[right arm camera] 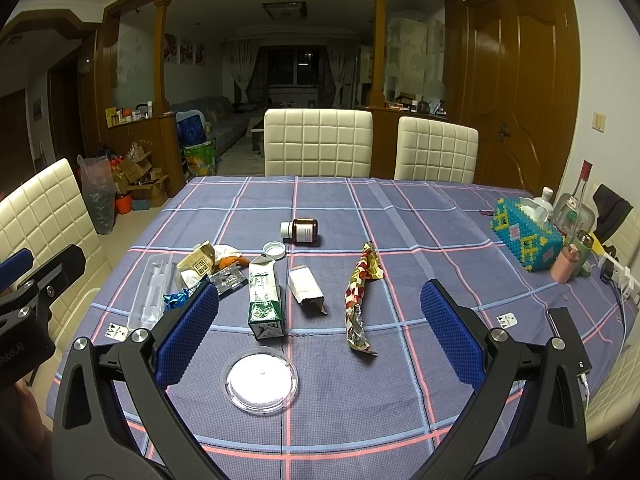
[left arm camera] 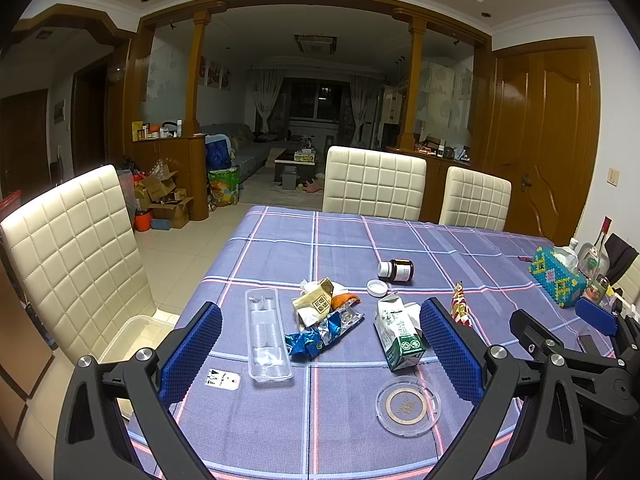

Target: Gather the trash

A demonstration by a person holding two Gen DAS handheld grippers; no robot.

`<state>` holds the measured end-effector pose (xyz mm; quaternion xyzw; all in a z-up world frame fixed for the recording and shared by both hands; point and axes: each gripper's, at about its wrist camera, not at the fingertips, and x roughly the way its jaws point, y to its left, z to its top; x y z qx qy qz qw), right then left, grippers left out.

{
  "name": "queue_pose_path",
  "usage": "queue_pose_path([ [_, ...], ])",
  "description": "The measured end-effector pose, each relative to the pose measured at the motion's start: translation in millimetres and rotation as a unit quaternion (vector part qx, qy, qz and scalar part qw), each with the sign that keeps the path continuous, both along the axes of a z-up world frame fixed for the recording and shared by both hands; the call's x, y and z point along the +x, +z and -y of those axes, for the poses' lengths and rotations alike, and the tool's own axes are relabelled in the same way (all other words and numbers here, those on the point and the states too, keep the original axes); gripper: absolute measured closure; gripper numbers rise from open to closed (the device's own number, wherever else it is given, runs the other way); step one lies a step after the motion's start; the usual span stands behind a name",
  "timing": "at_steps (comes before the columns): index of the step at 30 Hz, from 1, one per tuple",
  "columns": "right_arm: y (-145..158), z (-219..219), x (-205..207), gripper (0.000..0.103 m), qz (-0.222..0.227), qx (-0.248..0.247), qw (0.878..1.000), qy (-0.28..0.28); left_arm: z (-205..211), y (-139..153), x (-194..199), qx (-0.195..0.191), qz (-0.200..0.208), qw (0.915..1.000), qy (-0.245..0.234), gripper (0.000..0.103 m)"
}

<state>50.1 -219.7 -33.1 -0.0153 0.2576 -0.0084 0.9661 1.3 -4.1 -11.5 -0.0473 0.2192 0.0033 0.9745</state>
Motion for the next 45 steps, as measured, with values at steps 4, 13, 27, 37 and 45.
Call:
queue_pose_path([
  [4, 0.4, -0.7, 0.7, 0.004, -0.001, 0.001, 1.000, 0.000, 0.4, 0.0, 0.2, 0.000, -0.001, 1.0000, 0.000, 0.006],
  [13, 0.3, -0.3, 0.4, 0.004, -0.002, 0.001, 1.000, 0.001, 1.9, -2.1, -0.3, -0.001, -0.002, 1.0000, -0.001, 0.006],
  [27, -2.9, -1.9, 1.7, 0.004, -0.003, 0.000, 1.000, 0.001, 6.4, -9.4, -4.1, -0.001, -0.005, 1.0000, -0.001, 0.006],
  [37, -3.4, -3.3, 2.5, 0.004, -0.004, 0.000, 1.000, 0.001, 3.7, -5.2, 0.2, -0.001, -0.005, 1.0000, 0.000, 0.006],
  [45, -3.1, -2.7, 2.5, 0.004, -0.004, 0.000, 1.000, 0.001, 4.7, -7.0, 0.6, -0.001, -0.006, 1.0000, 0.000, 0.006],
])
